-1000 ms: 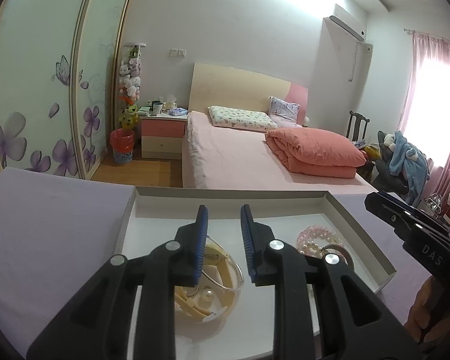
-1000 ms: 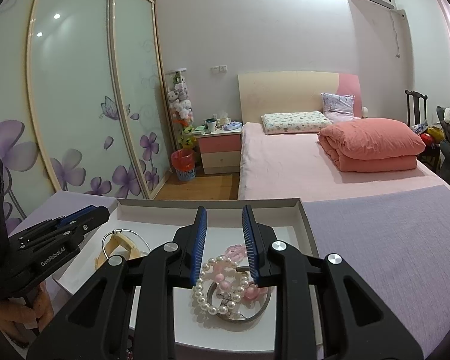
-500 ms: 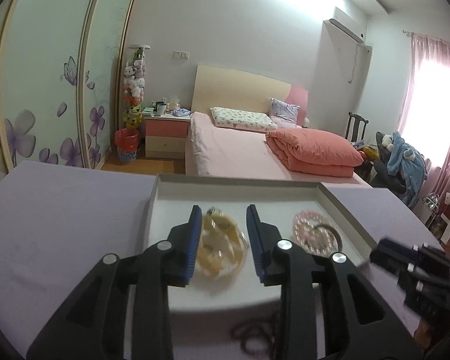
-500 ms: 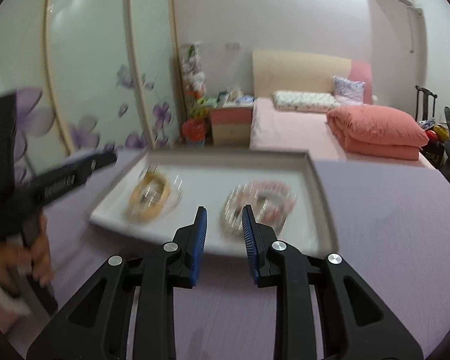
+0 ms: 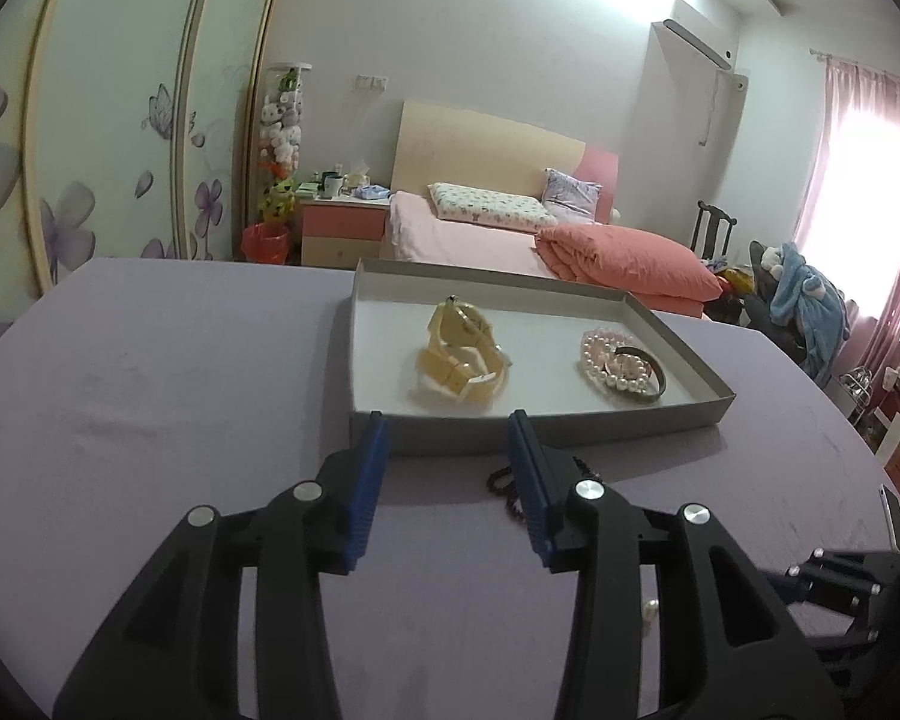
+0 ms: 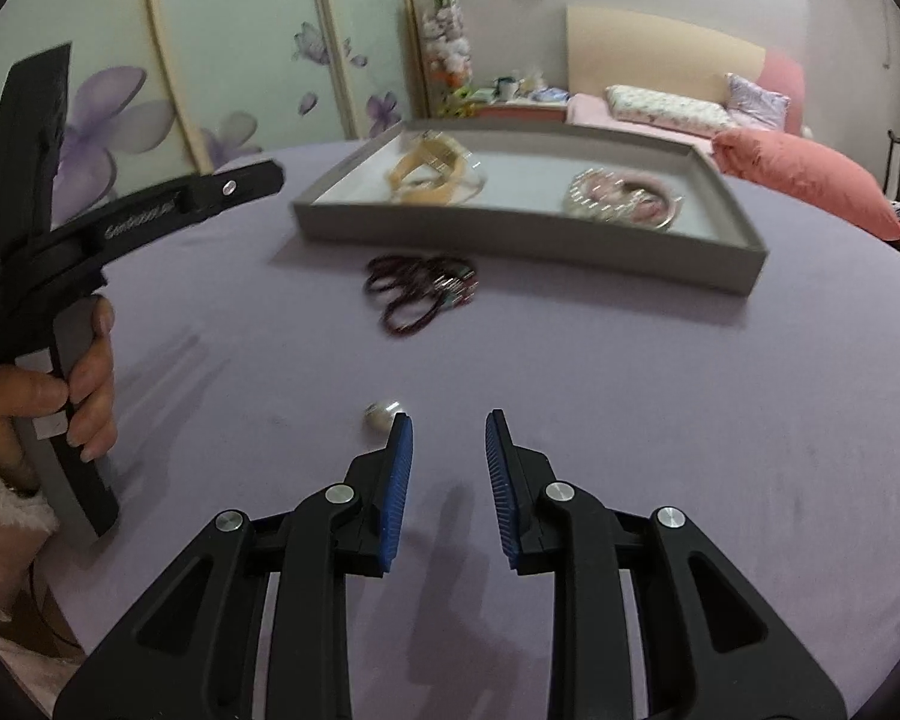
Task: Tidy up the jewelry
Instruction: 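Move the right tool to the last pearl earring while the left tool approaches the red bead bracelets, then grasp the pearl earring with the right tool while the left tool grasps a dark red bead bracelet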
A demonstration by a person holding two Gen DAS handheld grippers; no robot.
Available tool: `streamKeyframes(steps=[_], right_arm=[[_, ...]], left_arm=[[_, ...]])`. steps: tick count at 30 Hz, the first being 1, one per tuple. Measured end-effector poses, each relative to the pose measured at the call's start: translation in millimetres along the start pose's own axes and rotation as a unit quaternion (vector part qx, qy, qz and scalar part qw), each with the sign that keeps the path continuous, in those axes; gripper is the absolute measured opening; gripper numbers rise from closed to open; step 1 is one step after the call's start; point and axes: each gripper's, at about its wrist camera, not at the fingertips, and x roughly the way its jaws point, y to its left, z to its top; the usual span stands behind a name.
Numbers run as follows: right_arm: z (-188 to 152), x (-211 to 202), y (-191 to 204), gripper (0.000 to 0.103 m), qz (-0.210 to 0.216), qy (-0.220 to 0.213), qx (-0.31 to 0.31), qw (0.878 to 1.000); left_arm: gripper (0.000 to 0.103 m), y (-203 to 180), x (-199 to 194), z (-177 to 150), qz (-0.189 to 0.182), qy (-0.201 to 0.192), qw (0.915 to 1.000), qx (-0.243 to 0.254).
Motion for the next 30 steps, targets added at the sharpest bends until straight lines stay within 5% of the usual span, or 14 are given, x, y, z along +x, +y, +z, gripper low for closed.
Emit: streamKeyframes(steps=[10,13,16,23,30], right_arm=[[7,16,21,0.032,-0.002,0.023,-0.017,1.000],[7,23,25,0.017,-0.018,0.035,-0.029,0.999],[4,18,23,0.016,-0.023,0.037,-0.033,0.999],[-1,1,-50,0.014,-0.100,0.033,0.066,0.992],[-8,-12,-95,0.014,-0.121,0.027,0.123,0.985]], left_arm=[[0.043,3,-7,5,0.002,0.001,0.9999,-0.011],[0.043,3,-8,6,0.002,0.004,0.9999,-0.011],[0.044,1,-9,6,0.002,0.008,1.0000,-0.006],[0.057,-25,9,5,-0.011,0.055,0.9981,0.025],[0.072,-65,47,-3,-0.019,0.130,0.9882,0.078]])
